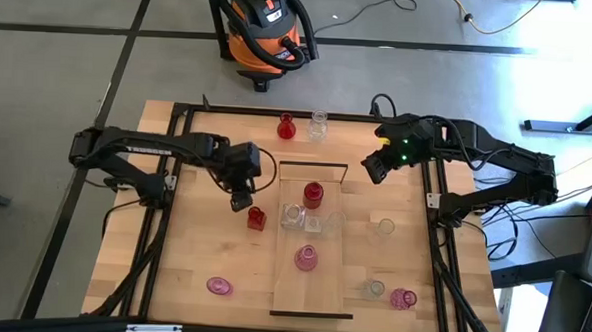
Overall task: Sort vases onto shelf
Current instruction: Put the red vase on the shelf aligned with the other red vase
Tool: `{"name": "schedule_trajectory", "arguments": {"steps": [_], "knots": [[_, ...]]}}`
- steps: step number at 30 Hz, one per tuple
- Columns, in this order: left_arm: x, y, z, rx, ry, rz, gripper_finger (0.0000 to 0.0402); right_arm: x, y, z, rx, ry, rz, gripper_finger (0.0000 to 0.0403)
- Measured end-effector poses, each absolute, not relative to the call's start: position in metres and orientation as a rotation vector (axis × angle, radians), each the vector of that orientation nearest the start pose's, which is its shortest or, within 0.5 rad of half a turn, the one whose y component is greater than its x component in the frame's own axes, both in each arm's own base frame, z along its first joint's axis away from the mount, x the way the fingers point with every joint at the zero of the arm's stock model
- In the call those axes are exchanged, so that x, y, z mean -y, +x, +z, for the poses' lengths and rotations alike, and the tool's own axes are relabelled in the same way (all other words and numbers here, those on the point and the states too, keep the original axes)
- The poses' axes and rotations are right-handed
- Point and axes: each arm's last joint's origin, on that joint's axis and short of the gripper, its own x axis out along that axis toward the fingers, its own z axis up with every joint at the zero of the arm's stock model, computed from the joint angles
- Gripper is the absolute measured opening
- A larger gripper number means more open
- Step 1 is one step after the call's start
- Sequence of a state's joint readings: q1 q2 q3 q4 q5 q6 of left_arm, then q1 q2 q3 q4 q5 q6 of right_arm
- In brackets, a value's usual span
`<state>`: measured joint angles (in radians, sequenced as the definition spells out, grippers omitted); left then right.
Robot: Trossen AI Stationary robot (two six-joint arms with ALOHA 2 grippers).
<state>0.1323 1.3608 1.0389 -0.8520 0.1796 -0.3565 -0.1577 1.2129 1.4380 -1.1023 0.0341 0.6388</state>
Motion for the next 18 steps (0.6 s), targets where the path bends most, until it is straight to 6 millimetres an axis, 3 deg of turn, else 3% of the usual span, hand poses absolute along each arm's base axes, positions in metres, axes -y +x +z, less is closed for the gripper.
{"name": "schedule_trajectory", "arguments": {"steps": [9,18], "knots": [[-0.02,0.273,0.218,-1.306,-0.491,0.097,0.0152,0.034,0.212,0.39,-0.786,0.692,-0.463,0.0107],[-0.03,0.268,0.224,-1.287,-0.583,0.113,0.0152,0.034,0.212,0.39,-0.792,0.702,-0.448,0.0107]]}}
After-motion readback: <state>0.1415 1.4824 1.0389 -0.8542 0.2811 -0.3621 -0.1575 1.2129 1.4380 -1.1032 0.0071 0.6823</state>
